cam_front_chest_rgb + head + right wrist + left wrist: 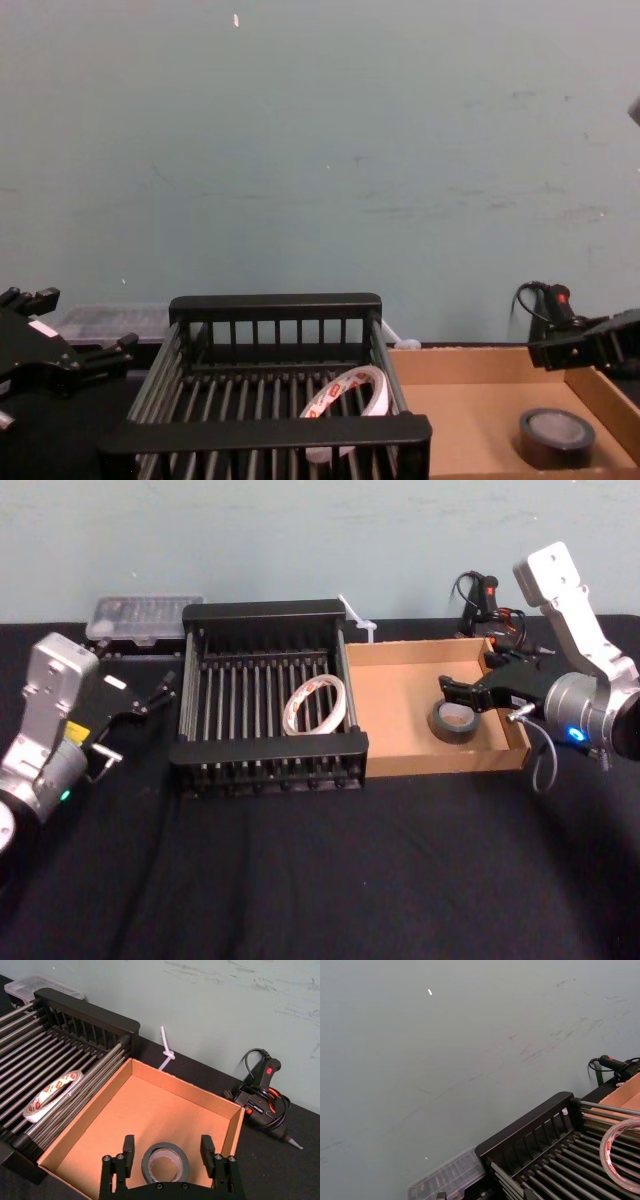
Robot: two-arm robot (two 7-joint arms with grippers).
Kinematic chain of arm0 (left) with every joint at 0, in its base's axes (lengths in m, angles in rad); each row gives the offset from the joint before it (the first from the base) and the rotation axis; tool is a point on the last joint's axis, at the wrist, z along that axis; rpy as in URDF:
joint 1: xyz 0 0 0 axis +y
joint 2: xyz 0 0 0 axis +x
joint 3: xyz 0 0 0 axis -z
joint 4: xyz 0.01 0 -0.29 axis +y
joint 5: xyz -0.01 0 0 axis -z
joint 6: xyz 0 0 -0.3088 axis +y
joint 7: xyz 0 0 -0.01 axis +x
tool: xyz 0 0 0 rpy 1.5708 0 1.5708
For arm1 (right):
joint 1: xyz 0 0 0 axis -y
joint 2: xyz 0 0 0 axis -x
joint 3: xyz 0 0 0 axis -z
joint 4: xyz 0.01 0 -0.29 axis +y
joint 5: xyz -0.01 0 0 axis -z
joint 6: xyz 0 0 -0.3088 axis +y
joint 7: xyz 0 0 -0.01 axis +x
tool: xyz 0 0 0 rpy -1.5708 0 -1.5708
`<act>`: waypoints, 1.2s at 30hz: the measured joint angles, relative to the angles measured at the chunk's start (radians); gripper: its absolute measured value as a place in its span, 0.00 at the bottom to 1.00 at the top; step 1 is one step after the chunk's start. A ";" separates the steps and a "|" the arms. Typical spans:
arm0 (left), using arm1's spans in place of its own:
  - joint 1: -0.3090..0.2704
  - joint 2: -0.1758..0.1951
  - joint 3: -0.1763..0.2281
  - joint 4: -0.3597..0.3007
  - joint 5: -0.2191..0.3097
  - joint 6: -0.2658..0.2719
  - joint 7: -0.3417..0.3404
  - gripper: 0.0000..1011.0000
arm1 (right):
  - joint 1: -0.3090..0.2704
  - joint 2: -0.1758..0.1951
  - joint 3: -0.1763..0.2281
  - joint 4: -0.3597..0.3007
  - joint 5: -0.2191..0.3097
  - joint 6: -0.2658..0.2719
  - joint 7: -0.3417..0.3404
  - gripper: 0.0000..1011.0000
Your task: Pick up the white tape and place it into the black box , Pick up the silver tape and place it into the brown box.
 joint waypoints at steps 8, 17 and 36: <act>0.000 0.000 0.000 0.000 0.000 0.000 0.000 0.99 | 0.000 0.000 0.000 0.000 0.000 0.000 0.000 0.99; 0.000 0.000 0.000 0.000 0.000 0.000 0.000 0.99 | -0.061 -0.009 0.041 -0.042 -0.044 -0.117 -0.046 0.99; 0.000 0.000 0.000 0.000 0.000 0.000 0.000 0.99 | -0.282 -0.016 0.102 -0.090 -0.191 -0.482 -0.185 0.99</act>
